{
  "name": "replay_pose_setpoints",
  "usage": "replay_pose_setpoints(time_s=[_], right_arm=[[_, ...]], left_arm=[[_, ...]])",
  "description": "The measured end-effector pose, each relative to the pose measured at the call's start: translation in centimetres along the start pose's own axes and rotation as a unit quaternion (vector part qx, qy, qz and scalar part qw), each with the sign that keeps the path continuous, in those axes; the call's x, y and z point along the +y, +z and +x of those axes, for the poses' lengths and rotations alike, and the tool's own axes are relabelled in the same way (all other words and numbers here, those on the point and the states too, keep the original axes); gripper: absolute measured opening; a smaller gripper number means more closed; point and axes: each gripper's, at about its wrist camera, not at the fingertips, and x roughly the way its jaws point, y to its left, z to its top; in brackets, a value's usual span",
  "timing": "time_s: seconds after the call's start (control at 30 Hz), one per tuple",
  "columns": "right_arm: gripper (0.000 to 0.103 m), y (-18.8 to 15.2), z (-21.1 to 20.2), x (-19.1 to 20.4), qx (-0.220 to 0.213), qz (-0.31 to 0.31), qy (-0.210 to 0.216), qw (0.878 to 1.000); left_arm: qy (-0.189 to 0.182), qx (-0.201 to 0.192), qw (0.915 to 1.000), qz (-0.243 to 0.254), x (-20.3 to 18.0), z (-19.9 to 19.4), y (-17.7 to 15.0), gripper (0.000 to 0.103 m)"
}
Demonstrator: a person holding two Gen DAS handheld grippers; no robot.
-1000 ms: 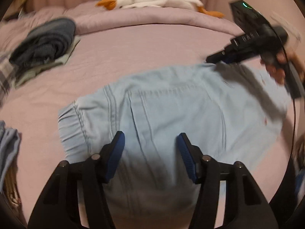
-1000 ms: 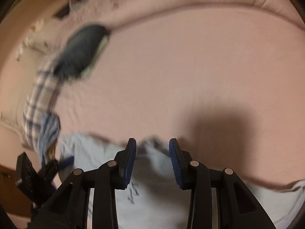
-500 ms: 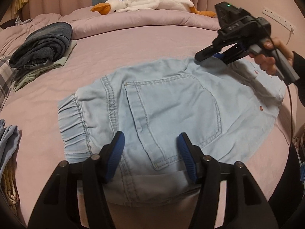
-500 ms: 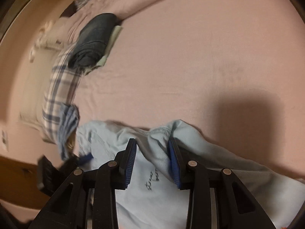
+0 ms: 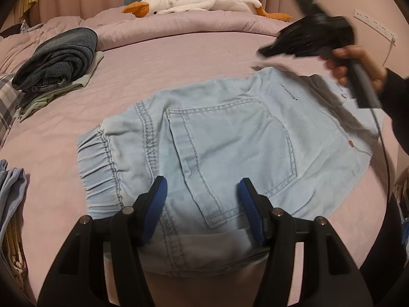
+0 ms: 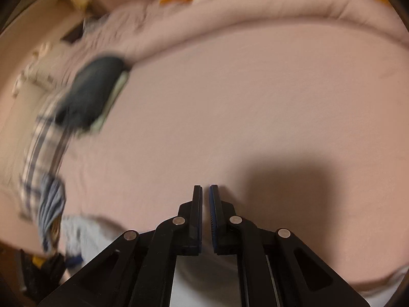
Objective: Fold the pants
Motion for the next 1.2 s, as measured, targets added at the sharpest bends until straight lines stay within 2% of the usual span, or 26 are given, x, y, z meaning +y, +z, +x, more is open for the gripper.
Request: replay_pose_setpoints(time_s=[0.13,0.2,0.27,0.3,0.37,0.43,0.47,0.5,0.57,0.63,0.7,0.77,0.8,0.83,0.87,0.9,0.93,1.0,1.07,1.13,1.2], right_arm=[[0.009,-1.3,-6.9,0.7,-0.062,-0.042,0.012,0.997],[0.012,-3.3,-10.1,0.2,-0.072,-0.052,0.004,0.996],[0.028,-5.8,-11.9,-0.9,-0.07,-0.053,-0.012,0.996],[0.031,-7.3,-12.4,-1.3,-0.066,-0.058,-0.022,0.996],[0.033,-10.5,-12.5,-2.4,-0.048,-0.075,-0.059,0.994],[0.033,-13.7,-11.8,-3.9,-0.026,-0.1,-0.126,0.987],[0.033,-15.0,-11.1,-3.9,-0.011,-0.114,-0.157,0.981],[0.033,-17.0,-10.4,-4.0,0.006,-0.142,-0.198,0.97],[0.033,-19.7,-11.2,-3.8,-0.015,-0.183,-0.211,0.96],[0.033,-21.4,-12.6,-4.1,-0.02,-0.19,-0.202,0.961],[0.033,-22.0,-15.1,-5.9,-0.036,-0.147,-0.157,0.976],[0.033,-21.9,-18.0,-8.9,-0.073,-0.069,-0.114,0.988],[0.035,-21.8,-20.2,-11.5,-0.109,-0.001,-0.084,0.99],[0.041,-22.1,-21.7,-13.8,-0.136,0.054,-0.067,0.987],[0.048,-22.4,-22.9,-16.2,-0.159,0.11,-0.056,0.979],[0.048,-22.8,-23.9,-18.9,-0.179,0.172,-0.05,0.967],[0.048,-23.6,-25.0,-22.3,-0.198,0.25,-0.045,0.947],[0.048,-25.2,-26.2,-27.0,-0.233,0.354,-0.028,0.905],[0.048,-26.2,-26.6,-29.8,-0.252,0.413,-0.026,0.875],[0.048,-26.2,-26.6,-31.3,-0.263,0.437,-0.025,0.86],[0.048,-24.9,-25.7,-32.3,-0.256,0.435,-0.02,0.863]], left_arm=[[0.01,-0.001,0.9998,-0.017,-0.6,-0.8,0.9,0.058],[-0.009,-0.023,0.9996,-0.016,-1.6,-1.7,1.3,0.058],[-0.021,-0.025,0.9994,-0.012,-2.8,-1.8,1.5,0.06],[-0.019,-0.019,0.9996,-0.009,-3.4,-1.3,1.6,0.06],[-0.008,0.012,0.9999,-0.001,-4.2,0.2,1.4,0.06],[0.002,0.026,0.9996,0.007,-4.4,1.0,0.7,0.06],[0.006,0.022,0.9997,0.012,-4.4,0.7,0.3,0.06],[0.007,0.023,0.9996,0.015,-4.4,0.3,0.0,0.06],[0.02,0.03,0.9988,0.033,-4.5,-0.7,-1.1,0.06],[0.041,0.04,0.9972,0.049,-4.6,-1.5,-1.9,0.065],[0.033,0.048,0.9978,0.032,-4.0,-2.3,-1.9,0.064],[0.036,0.043,0.9983,0.017,-3.8,-3.4,-1.5,0.065],[0.041,0.035,0.9985,0.013,-3.9,-3.9,-1.2,0.065],[0.041,0.024,0.9988,0.006,-4.2,-4.3,-0.8,0.065],[0.029,0.014,0.9995,-0.005,-4.5,-4.6,-0.2,0.065],[0.017,0.006,0.9997,-0.013,-4.8,-4.7,0.2,0.066],[0.001,-0.002,0.9997,-0.025,-5.2,-4.6,0.8,0.069],[-0.026,-0.009,0.9986,-0.045,-6.2,-4.1,1.9,0.073],[-0.045,-0.007,0.9974,-0.056,-7.7,-3.0,3.0,0.079],[-0.061,0.005,0.9966,-0.056,-9.5,-1.5,4.0,0.08],[-0.077,0.018,0.9954,-0.055,-11.3,-0.2,4.9,0.08]])
